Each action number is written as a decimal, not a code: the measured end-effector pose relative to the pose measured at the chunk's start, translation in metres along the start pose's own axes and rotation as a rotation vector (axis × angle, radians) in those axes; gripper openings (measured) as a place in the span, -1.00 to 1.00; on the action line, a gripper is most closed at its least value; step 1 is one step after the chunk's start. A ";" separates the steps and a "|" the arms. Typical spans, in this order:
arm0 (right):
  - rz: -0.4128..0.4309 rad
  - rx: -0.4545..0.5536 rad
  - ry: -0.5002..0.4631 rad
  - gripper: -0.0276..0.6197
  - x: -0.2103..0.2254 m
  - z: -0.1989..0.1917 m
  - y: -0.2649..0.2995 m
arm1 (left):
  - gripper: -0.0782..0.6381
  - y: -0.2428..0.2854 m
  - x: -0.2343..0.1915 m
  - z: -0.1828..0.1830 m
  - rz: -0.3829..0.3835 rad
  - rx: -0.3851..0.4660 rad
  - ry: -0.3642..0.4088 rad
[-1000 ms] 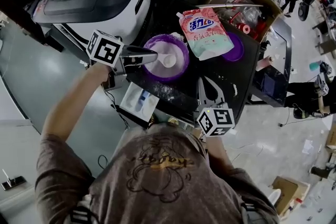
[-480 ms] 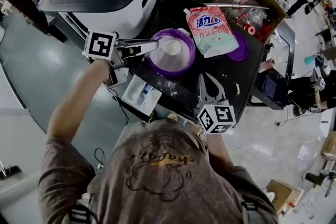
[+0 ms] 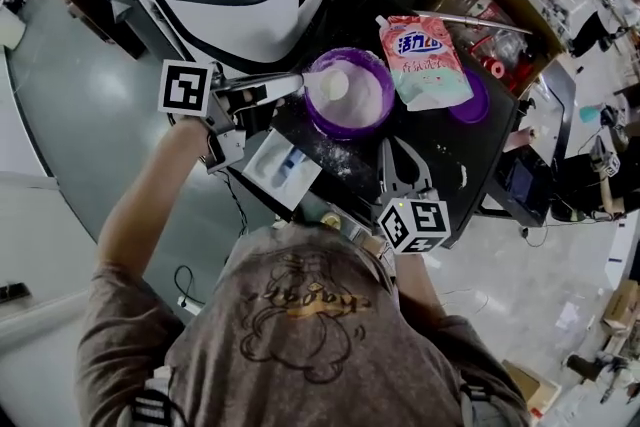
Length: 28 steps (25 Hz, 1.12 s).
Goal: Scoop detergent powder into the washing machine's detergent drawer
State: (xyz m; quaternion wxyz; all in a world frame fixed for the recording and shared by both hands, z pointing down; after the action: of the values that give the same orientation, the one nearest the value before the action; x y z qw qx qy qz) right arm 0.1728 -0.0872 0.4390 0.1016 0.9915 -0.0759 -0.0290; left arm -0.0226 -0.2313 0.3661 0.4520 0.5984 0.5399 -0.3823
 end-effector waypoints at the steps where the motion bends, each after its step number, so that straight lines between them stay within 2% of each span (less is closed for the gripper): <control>1: 0.012 0.001 -0.001 -0.91 -0.004 0.001 0.001 | -0.72 -0.005 0.000 -0.002 0.004 0.010 -0.003; 15: 0.147 0.003 -0.019 -0.91 -0.049 0.009 0.012 | -0.72 -0.067 -0.003 -0.024 0.037 0.141 -0.031; 28: 0.210 0.010 -0.033 -0.91 -0.076 0.016 0.023 | -0.72 -0.097 -0.017 -0.040 0.061 0.223 0.022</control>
State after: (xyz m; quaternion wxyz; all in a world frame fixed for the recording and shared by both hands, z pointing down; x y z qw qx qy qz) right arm 0.0930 -0.1009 0.4317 0.0979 0.9780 -0.1810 -0.0341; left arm -0.1221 -0.1970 0.3815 0.3880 0.6652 0.4807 -0.4195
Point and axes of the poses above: the fingertips, and each gripper's own axes: y forward along the fingers, x to its right, z out of its top, the point moved 4 cm from there along -y, backward along the fingers, and after that the axes turned 15 degrees about -y, right-handed, at the moved point
